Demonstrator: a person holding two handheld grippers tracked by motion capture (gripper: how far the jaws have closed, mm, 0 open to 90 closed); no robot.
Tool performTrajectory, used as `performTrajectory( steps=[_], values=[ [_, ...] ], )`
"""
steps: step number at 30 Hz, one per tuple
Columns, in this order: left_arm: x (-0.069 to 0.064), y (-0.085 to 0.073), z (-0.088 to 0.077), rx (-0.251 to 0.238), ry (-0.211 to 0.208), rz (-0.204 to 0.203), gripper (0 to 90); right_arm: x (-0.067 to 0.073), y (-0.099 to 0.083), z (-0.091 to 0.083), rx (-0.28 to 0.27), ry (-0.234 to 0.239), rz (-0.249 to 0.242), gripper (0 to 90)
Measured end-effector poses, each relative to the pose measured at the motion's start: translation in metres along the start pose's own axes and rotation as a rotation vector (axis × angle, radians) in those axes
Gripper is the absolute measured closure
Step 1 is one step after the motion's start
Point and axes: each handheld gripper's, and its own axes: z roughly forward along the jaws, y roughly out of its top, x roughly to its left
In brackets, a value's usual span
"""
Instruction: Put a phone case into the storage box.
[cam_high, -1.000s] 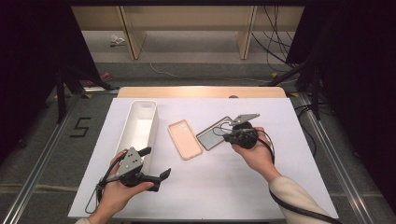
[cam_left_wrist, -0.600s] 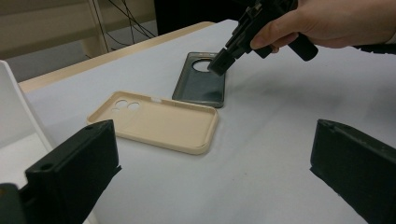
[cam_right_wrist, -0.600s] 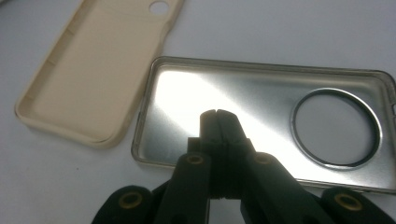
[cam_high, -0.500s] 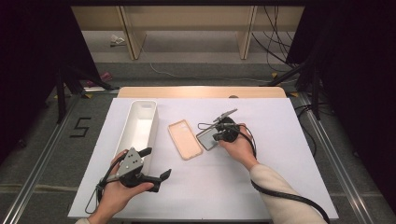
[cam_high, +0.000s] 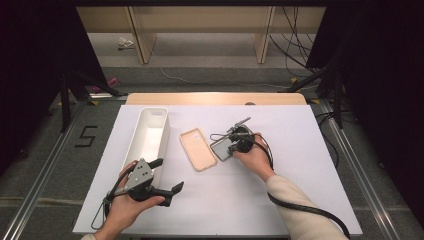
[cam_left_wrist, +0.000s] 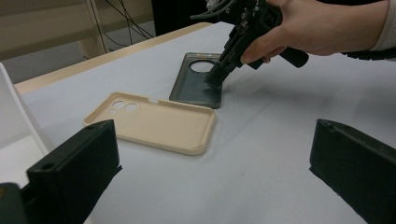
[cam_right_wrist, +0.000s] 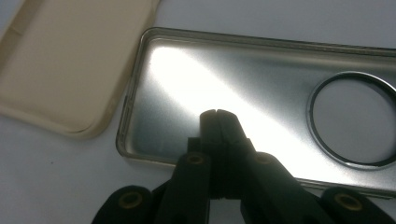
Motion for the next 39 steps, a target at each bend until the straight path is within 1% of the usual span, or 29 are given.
performTrajectory(
  steps=[10,16,18,19,20,21,27,30,34,39],
  values=[
    [-0.001,0.000,0.000,0.000,-0.002,0.001,1.0,-0.004,-0.007,-0.007,0.038,0.001,-0.017,90.0],
    [-0.001,0.000,0.000,0.000,-0.003,0.004,1.0,-0.005,-0.012,-0.013,0.076,0.001,-0.050,90.0],
    [-0.001,0.000,0.000,0.000,-0.002,0.003,1.0,-0.005,-0.013,-0.014,0.080,-0.001,-0.054,90.0],
    [-0.001,0.000,-0.001,-0.001,-0.002,0.003,1.0,-0.005,-0.014,-0.016,0.096,-0.004,-0.059,90.0],
    [-0.001,0.000,-0.001,-0.001,-0.002,0.003,1.0,-0.005,-0.014,-0.016,0.096,-0.004,-0.059,90.0],
    [-0.001,0.000,-0.001,0.000,-0.002,0.003,1.0,-0.006,-0.016,-0.018,0.101,-0.005,-0.073,90.0],
    [-0.001,0.000,0.000,0.000,-0.002,0.004,1.1,-0.008,-0.020,-0.022,0.120,-0.010,-0.089,90.0],
    [-0.001,0.000,-0.001,0.000,-0.002,0.004,1.1,-0.010,-0.023,-0.024,0.132,-0.010,-0.109,90.0],
    [-0.001,0.000,-0.001,0.000,-0.002,0.004,1.1,-0.013,-0.026,-0.026,0.141,-0.011,-0.107,90.0],
    [-0.001,0.000,-0.001,0.000,-0.001,0.003,1.1,-0.023,-0.032,-0.032,0.156,-0.016,-0.098,90.0]
  ],
)
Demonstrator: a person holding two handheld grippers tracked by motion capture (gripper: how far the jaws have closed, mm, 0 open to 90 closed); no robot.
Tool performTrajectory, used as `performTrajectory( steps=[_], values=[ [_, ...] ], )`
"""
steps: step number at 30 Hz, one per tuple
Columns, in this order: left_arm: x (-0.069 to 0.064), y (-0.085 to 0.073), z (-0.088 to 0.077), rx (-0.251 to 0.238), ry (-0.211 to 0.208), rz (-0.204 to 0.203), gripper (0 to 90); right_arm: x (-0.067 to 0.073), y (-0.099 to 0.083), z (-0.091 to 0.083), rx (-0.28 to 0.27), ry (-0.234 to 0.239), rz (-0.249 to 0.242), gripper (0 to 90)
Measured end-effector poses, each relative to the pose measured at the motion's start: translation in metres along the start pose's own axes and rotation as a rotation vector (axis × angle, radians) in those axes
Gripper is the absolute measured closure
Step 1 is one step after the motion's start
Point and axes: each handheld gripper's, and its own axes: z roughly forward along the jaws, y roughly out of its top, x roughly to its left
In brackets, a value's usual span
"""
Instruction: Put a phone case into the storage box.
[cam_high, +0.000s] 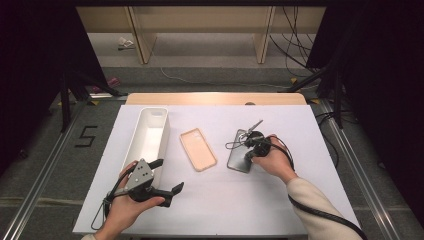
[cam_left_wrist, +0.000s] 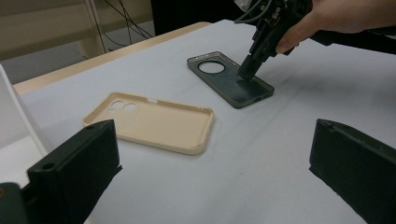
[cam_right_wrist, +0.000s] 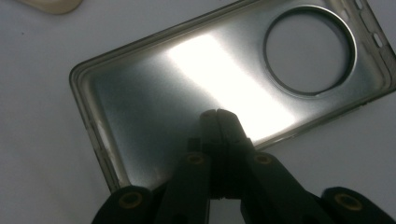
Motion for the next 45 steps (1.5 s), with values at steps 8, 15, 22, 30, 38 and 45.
performTrajectory(
  steps=[8,15,22,30,38,45],
  values=[
    [0.000,0.000,0.000,0.003,-0.002,0.004,1.1,-0.010,-0.011,-0.005,0.004,-0.002,0.024,90.0],
    [0.000,0.000,0.000,0.003,-0.002,0.004,1.2,-0.011,-0.012,-0.005,0.005,0.000,0.032,90.0],
    [0.000,0.000,0.000,0.002,0.000,0.002,1.3,-0.012,-0.012,-0.005,0.008,0.002,0.034,90.0],
    [0.000,0.000,0.000,0.005,0.000,0.003,1.2,-0.013,-0.013,-0.005,0.005,0.001,0.029,90.0],
    [0.000,-0.001,0.001,0.012,0.000,0.002,1.2,-0.006,-0.014,-0.021,-0.062,-0.024,-0.122,58.5],
    [0.000,-0.001,0.001,0.014,0.000,0.003,1.3,0.012,-0.013,-0.033,-0.011,-0.037,-0.361,34.4]
  ],
)
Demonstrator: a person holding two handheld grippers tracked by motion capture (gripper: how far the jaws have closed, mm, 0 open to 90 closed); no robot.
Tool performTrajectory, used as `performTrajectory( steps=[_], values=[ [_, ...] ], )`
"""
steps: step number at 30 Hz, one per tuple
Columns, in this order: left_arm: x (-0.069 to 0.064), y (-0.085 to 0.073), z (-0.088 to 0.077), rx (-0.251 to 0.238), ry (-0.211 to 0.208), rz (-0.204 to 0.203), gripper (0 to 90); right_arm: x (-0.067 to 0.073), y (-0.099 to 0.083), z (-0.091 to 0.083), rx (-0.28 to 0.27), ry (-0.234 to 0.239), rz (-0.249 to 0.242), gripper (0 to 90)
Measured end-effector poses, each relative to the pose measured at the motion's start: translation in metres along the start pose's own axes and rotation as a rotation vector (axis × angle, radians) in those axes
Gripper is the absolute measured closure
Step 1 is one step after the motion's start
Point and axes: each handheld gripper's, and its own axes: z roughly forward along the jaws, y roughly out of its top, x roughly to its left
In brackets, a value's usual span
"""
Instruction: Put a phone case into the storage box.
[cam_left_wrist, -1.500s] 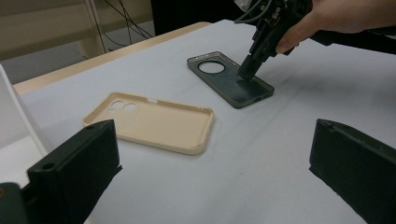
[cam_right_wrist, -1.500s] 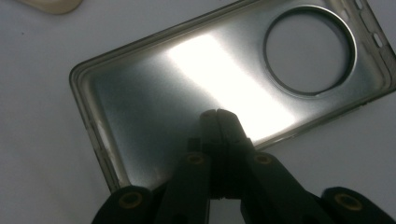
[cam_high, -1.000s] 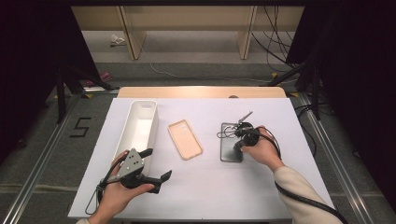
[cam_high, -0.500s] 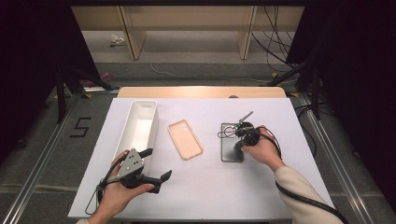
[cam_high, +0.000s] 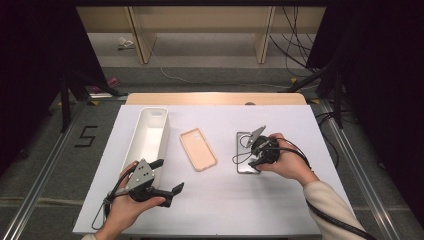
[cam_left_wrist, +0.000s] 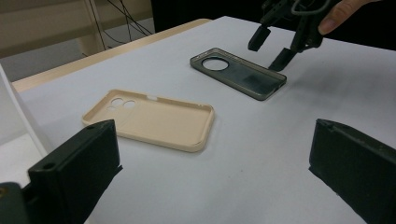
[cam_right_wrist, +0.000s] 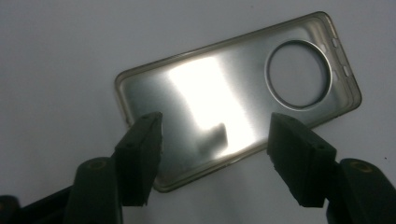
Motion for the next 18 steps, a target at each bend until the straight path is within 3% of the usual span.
performTrajectory(
  steps=[6,9,18],
  values=[
    [0.000,0.000,0.000,-0.001,-0.002,-0.001,1.3,0.012,0.006,0.002,0.073,0.036,-0.104,31.0],
    [0.000,0.000,0.000,0.000,-0.003,-0.001,1.3,0.018,0.009,0.005,0.116,0.028,-0.175,33.1],
    [0.000,0.000,0.001,0.000,-0.006,0.002,1.3,0.021,0.006,0.011,0.178,0.006,-0.233,38.8]
  ],
)
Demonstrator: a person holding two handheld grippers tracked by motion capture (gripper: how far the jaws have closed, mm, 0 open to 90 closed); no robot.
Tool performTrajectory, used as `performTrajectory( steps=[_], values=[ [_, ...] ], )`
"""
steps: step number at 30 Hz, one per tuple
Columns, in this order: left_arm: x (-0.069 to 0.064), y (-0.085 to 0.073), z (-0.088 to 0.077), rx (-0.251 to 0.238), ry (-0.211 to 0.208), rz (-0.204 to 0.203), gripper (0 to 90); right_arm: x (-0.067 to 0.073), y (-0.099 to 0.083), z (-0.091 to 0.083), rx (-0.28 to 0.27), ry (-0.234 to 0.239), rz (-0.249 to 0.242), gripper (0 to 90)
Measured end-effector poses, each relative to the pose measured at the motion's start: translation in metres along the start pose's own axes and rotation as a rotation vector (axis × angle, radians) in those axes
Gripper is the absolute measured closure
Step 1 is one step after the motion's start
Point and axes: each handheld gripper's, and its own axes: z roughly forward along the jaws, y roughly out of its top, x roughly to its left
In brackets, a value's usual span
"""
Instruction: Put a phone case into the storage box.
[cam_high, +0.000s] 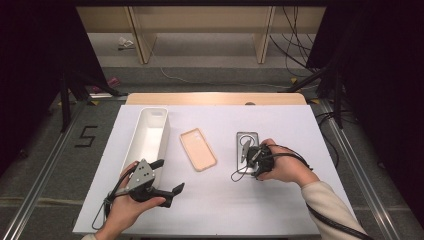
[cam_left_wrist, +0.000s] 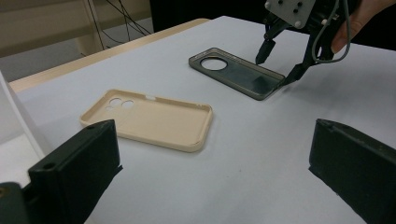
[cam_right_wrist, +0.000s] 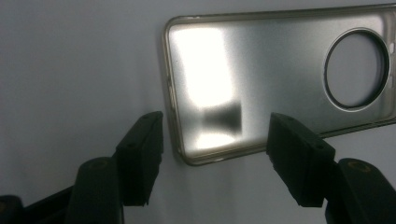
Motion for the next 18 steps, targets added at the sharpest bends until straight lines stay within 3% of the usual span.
performTrajectory(
  steps=[8,18],
  values=[
    [-0.0004,-0.0001,0.0003,-0.001,-0.002,-0.002,1.3,0.0013,0.0022,0.0027,0.040,-0.005,-0.026,42.5],
    [-0.0010,-0.0002,0.0008,0.002,-0.005,0.001,1.3,0.0035,0.0063,0.0063,0.049,-0.006,-0.070,50.7]
  ],
)
